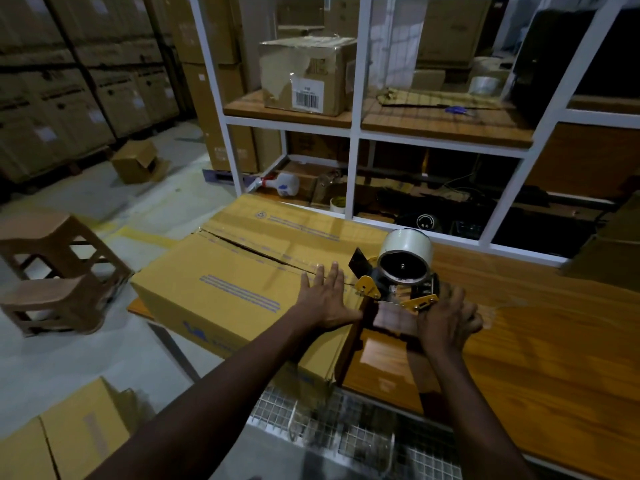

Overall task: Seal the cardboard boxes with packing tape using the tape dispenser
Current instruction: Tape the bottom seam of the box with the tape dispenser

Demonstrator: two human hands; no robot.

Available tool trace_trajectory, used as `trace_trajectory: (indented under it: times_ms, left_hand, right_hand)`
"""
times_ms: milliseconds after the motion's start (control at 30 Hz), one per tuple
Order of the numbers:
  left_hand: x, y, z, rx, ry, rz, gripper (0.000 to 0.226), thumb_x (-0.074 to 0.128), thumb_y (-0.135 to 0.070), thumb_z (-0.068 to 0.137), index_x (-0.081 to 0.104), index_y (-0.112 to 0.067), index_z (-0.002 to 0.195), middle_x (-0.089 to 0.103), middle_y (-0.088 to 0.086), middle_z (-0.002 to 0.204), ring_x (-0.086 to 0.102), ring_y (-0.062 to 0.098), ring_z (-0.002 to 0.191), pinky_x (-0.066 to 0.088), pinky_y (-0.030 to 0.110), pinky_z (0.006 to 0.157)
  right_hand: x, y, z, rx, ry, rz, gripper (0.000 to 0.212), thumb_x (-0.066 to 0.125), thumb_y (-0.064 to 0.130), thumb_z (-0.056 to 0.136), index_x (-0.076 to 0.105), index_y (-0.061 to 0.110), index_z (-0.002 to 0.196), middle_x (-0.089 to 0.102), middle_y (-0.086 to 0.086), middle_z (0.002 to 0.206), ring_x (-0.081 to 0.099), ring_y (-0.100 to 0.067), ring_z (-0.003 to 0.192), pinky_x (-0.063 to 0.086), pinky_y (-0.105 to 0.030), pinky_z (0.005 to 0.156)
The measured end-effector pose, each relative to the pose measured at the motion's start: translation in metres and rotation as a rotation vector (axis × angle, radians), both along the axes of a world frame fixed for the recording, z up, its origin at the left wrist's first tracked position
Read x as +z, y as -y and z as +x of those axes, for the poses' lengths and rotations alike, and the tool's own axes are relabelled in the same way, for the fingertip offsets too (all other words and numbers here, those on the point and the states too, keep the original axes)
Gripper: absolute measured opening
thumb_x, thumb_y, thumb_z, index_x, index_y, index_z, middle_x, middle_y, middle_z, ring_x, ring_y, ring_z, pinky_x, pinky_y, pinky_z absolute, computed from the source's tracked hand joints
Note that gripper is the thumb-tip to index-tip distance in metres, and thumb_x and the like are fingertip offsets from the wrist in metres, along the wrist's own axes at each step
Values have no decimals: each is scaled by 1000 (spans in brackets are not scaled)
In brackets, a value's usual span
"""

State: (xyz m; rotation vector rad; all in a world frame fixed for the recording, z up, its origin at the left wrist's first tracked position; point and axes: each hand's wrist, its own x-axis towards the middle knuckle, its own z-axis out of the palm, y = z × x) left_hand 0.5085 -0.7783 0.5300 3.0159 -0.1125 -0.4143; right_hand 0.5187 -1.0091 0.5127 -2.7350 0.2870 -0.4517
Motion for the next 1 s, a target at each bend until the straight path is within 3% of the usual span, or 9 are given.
trace_trajectory:
  times_ms: [333, 533, 700, 1000]
  left_hand:
    - [1, 12, -6, 21, 17, 13, 85, 24, -64, 97, -10, -13, 157, -19, 4, 163, -13, 31, 150, -4, 58, 119]
    - [-1, 5, -6, -24, 24, 39, 100, 25, -79, 87, -11, -15, 156, -20, 2, 163, -14, 28, 150, -2, 60, 118]
    - [1, 12, -8, 15, 15, 36, 88, 28, -64, 96, -12, -15, 156, -20, 2, 163, -15, 29, 150, -5, 61, 117]
    - [0, 15, -9, 31, 23, 63, 83, 26, -61, 99, -12, -15, 156, -20, 1, 163, -14, 29, 151, -3, 59, 118]
  right_hand:
    - [2, 8, 3, 83, -13, 16, 52, 66, 8, 79, 47, 18, 126, 44, -13, 122, 40, -37, 104, 29, -46, 94]
    - [-2, 11, 4, 123, 2, 52, 52, 66, 8, 77, 48, 14, 125, 46, -15, 121, 41, -38, 106, 30, -48, 94]
    - [-7, 14, 6, 145, 27, 86, 54, 67, 6, 75, 48, 15, 124, 47, -13, 120, 40, -36, 105, 30, -48, 93]
    - [-19, 42, -1, 91, 85, 140, 45, 65, 2, 73, 50, 14, 114, 47, -14, 114, 40, -34, 104, 29, -48, 91]
